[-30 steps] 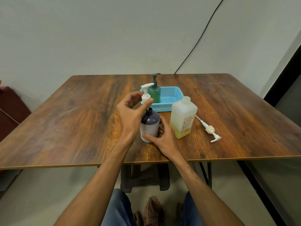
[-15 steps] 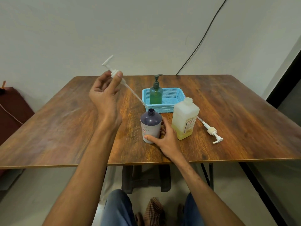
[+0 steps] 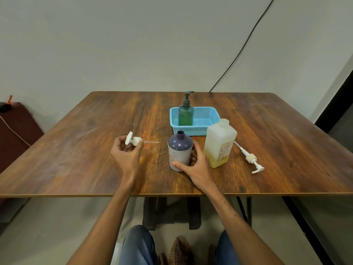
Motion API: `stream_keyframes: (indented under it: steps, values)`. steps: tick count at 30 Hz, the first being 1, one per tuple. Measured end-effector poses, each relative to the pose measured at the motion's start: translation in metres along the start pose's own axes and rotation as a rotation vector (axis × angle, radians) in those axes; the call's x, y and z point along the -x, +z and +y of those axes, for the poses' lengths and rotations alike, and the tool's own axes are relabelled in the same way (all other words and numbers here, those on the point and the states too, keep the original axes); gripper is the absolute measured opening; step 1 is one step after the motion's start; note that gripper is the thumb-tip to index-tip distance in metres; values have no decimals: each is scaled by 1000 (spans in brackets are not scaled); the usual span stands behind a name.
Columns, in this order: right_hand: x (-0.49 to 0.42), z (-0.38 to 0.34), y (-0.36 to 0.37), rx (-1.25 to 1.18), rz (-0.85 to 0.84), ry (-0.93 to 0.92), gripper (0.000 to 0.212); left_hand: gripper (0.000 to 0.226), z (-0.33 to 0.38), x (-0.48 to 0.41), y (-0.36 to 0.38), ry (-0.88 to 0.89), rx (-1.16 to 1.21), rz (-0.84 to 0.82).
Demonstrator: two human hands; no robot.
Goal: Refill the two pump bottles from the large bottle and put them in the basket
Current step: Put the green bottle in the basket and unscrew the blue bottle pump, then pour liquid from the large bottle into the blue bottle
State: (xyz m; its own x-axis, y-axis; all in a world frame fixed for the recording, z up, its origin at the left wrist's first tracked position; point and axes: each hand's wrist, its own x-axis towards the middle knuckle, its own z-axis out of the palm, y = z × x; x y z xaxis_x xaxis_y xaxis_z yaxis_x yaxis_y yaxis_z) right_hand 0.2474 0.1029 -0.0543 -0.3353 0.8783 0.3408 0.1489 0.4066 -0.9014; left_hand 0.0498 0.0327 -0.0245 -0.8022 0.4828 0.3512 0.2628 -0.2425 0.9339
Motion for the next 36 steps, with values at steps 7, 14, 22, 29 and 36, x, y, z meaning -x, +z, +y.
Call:
stream_keyframes:
  steps: [7, 14, 22, 29, 36]
  values:
    - [2, -2, -1, 23, -13, 6, 80, 21, -23, 17, -1, 41, -358, -177]
    - [1, 0, -1, 39, -29, 14, 90, 22, -26, 20, 1, 118, -459, -329]
    - [14, -8, -7, -5, -36, 15, 93, 46, -27, 22, -3, 174, -464, -388]
    - [36, -28, -36, 156, 515, -203, 38, 71, 8, 39, 10, 206, -212, -545]
    - [15, -14, -63, 214, 642, -35, 86, 112, 15, 57, 46, 70, -62, -597]
